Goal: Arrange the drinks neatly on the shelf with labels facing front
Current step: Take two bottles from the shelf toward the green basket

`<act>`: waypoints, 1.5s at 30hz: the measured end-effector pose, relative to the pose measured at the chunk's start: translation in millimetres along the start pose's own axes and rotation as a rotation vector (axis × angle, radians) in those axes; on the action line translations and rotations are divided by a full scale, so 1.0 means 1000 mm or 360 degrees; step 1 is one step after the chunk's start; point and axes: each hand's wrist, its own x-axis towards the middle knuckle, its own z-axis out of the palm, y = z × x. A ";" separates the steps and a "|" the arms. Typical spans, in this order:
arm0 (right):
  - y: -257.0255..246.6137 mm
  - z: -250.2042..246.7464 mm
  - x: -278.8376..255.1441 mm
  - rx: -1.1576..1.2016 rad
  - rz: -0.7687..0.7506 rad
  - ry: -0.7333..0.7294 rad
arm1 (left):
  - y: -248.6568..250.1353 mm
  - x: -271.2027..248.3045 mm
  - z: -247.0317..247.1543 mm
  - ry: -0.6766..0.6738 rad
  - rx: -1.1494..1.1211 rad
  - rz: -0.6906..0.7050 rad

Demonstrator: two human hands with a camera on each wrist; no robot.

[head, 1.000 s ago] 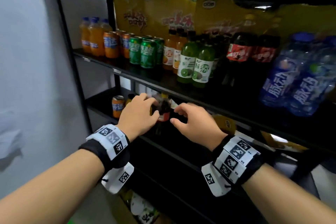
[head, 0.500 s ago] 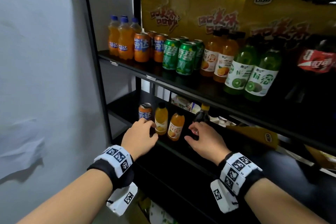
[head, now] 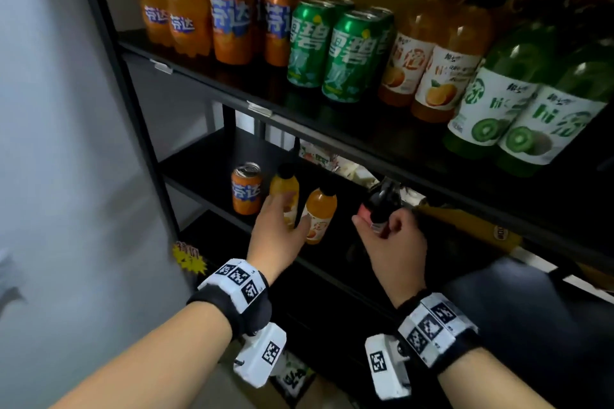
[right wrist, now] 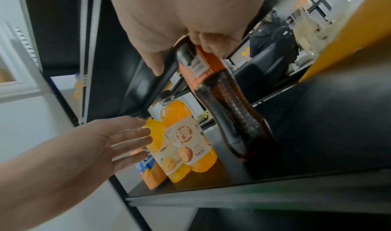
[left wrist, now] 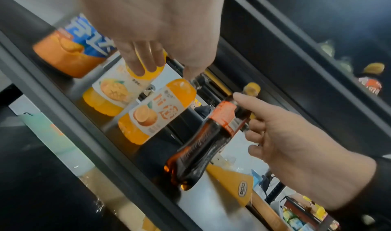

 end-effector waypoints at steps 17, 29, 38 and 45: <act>0.048 0.037 0.028 0.0660 0.0171 -0.0256 | -0.004 0.024 0.068 -0.0002 0.0187 -0.0064; -0.006 0.082 -0.008 0.0792 0.0025 -0.0596 | -0.040 -0.024 -0.009 0.0212 0.0045 -0.0223; -0.102 0.168 -0.094 0.0841 -0.0174 -0.1049 | -0.113 -0.094 -0.151 0.0598 0.0078 -0.0495; -0.166 0.256 -0.212 0.0685 -0.0293 -0.1409 | -0.194 -0.185 -0.264 0.0876 0.0110 -0.0798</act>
